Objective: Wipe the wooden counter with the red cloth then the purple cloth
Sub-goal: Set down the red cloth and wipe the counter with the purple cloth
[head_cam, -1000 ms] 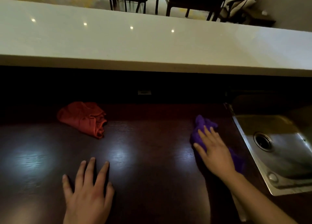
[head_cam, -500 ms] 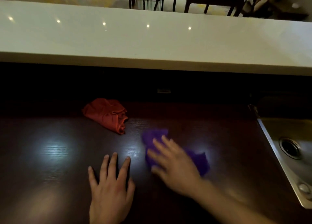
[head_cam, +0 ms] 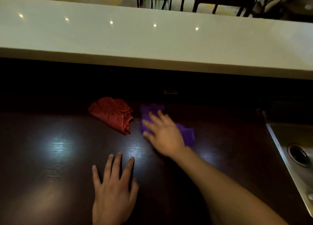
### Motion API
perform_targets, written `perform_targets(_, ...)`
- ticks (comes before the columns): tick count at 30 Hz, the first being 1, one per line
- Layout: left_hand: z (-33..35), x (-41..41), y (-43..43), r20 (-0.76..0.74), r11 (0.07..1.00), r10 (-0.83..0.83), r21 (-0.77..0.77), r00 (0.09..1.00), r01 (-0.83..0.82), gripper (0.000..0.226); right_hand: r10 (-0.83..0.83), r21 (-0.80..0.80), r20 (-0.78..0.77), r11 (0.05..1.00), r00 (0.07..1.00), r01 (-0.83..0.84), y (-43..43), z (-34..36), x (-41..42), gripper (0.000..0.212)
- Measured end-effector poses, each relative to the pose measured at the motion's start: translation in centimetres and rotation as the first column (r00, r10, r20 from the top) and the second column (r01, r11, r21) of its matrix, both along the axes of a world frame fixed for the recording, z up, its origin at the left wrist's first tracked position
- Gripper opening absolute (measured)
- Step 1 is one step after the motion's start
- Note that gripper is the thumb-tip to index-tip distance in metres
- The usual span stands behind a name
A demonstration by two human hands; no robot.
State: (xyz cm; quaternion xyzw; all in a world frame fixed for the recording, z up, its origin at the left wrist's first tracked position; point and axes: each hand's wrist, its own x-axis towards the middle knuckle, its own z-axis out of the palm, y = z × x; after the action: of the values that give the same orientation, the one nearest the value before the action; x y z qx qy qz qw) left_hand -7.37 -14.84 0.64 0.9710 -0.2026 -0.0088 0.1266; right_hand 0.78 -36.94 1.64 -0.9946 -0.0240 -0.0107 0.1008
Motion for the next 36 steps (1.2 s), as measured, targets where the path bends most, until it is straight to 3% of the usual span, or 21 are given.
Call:
perform_targets(3,-0.1,0.0,-0.1,0.02,1.0,0.008,-0.011,1.0,-0.008,0.061,0.199,0.049,-0.009,0.979,0.98,-0.198,1.4,-0.7,-7.6,0.053)
perform_targets(5,0.0,0.0,-0.2,0.029,1.0,0.009,-0.013,1.0,-0.009,0.061,0.201,0.029,0.003,0.979,0.98,-0.201,0.2,-1.1,-7.5,0.053)
perform_targets(9,0.4,-0.1,-0.3,0.025,1.0,0.015,-0.009,1.0,-0.015,0.06,-0.15,-0.026,0.006,0.988,0.989,0.15,-1.4,0.0,1.5,0.054)
perform_targets(12,0.3,0.0,-0.3,0.024,1.0,0.022,0.0,0.999,-0.022,0.063,-0.262,0.001,-0.044,0.965,0.964,0.263,-0.2,0.1,7.7,0.052)
perform_targets(15,0.1,0.1,0.0,0.01,0.999,0.032,-0.004,0.999,-0.032,0.068,-0.134,-0.011,-0.054,0.991,0.989,0.134,1.6,0.3,9.4,0.05)
perform_targets(18,0.0,0.1,0.2,0.011,0.999,0.033,-0.038,0.999,-0.032,0.067,0.151,-0.013,-0.036,0.988,0.988,-0.151,1.0,0.3,4.8,0.052)
perform_targets(20,-0.1,0.1,0.2,0.025,0.998,0.029,-0.062,0.999,-0.027,0.065,0.205,-0.022,-0.018,0.978,0.979,-0.205,-2.2,-0.3,0.9,0.055)
perform_targets(21,-0.2,0.1,0.2,0.026,0.997,0.027,-0.068,0.999,-0.026,0.065,0.132,-0.026,0.011,0.991,0.991,-0.132,-4.3,-0.6,-0.4,0.054)
perform_targets(23,-0.3,-0.2,0.2,0.021,0.997,0.028,-0.068,0.999,-0.027,0.064,-0.177,-0.031,0.062,0.983,0.982,0.179,-8.2,-0.8,-1.6,0.049)
perform_targets(25,-0.3,-0.2,0.3,0.021,0.997,0.032,-0.076,0.999,-0.031,0.064,-0.458,-0.054,0.092,0.884,0.884,0.464,-10.2,-1.1,-0.9,0.049)
perform_targets(29,-0.2,-0.2,0.1,0.02,0.999,0.025,-0.047,0.999,-0.024,0.063,-0.592,-0.05,0.005,0.805,0.806,0.591,-10.2,-0.2,3.4,0.049)
perform_targets(31,-0.2,-0.3,0.0,0.005,1.0,0.026,-0.008,1.0,-0.026,0.065,-0.493,-0.052,-0.003,0.869,0.87,0.493,-8.1,0.2,3.9,0.048)
perform_targets(34,-0.3,-0.2,0.0,-0.008,1.0,0.021,-0.013,1.0,-0.021,0.066,-0.132,-0.027,0.006,0.991,0.991,0.133,-1.9,0.0,-0.8,0.049)
perform_targets(36,-0.3,-0.3,0.2,-0.017,1.0,0.017,-0.016,1.0,-0.017,0.066,0.093,-0.011,-0.005,0.996,0.996,-0.093,1.0,-0.3,-7.0,0.051)
